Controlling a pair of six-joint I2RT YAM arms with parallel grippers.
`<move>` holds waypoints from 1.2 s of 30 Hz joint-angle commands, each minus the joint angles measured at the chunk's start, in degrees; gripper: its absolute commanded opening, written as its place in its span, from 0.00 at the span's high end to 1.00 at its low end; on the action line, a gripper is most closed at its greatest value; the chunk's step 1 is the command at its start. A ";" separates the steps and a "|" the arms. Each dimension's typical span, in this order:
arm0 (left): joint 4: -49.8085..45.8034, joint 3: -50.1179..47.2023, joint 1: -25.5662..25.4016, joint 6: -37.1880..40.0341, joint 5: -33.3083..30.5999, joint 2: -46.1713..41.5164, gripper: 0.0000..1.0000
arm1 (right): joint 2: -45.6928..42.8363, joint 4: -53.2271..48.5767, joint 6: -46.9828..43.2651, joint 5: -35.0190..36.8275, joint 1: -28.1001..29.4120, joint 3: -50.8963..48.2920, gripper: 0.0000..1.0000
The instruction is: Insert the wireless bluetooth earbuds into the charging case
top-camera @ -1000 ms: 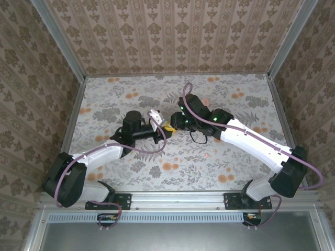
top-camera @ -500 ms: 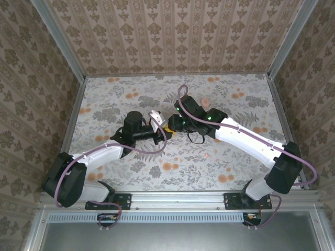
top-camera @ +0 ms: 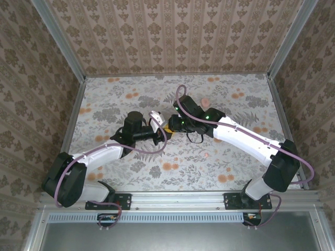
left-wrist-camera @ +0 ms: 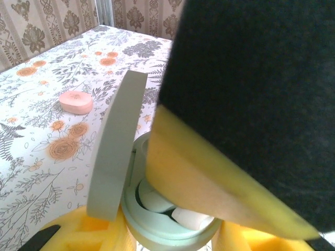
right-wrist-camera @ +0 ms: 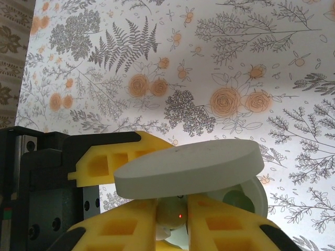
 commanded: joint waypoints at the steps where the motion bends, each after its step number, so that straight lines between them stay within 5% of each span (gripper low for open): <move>1: 1.16 1.48 -0.40 1.48 1.26 -0.87 0.89 | 1.40 1.20 -0.81 -2.47 0.10 1.17 0.83; 25: 1.33 1.32 -0.40 1.91 -0.84 0.30 0.89 | -2.07 -1.96 -4.39 10.12 2.60 2.51 0.92; 36: 1.41 1.43 -0.40 1.97 -0.77 0.48 0.89 | -1.96 -2.52 -4.39 10.34 3.09 2.86 0.91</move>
